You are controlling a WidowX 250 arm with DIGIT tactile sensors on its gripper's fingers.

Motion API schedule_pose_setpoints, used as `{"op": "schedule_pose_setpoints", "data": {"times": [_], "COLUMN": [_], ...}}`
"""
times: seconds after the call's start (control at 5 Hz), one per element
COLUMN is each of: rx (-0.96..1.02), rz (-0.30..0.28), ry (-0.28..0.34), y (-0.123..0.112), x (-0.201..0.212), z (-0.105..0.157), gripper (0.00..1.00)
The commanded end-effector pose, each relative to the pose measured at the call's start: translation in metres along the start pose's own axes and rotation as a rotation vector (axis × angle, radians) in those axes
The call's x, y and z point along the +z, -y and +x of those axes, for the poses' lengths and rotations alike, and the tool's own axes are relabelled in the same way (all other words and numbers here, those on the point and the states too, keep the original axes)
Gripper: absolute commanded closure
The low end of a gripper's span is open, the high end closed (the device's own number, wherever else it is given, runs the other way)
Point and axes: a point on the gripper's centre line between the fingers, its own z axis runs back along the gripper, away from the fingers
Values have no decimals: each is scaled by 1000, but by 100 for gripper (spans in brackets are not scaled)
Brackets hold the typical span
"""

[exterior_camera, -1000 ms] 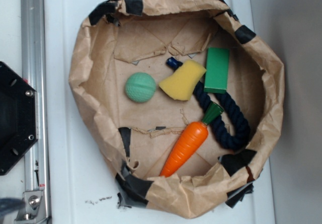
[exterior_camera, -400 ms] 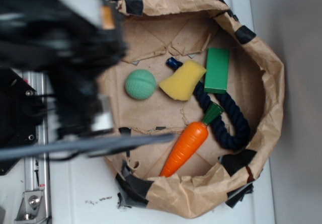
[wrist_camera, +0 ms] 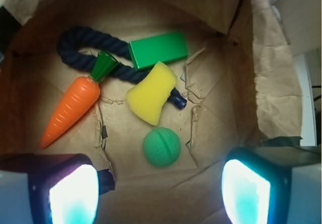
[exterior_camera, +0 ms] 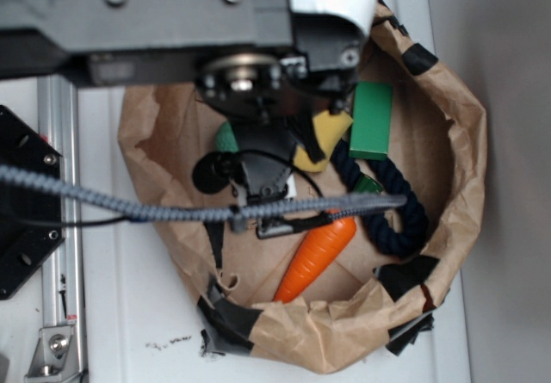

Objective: Grab the green ball.

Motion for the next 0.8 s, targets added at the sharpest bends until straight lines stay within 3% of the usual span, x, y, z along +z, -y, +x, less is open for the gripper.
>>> {"op": "schedule_pose_setpoints", "data": {"times": [0.0,0.2,0.4,0.6], "rx": [4,-33,-95,-131], "rz": [25,24,33,36], "ry": [-20,-73,-172,-261], "y": [-11,-10,8,13], "x": [-40,-91,-137,-133], "z": [18,11,-20,-47], "gripper": [0,0,0,0]}}
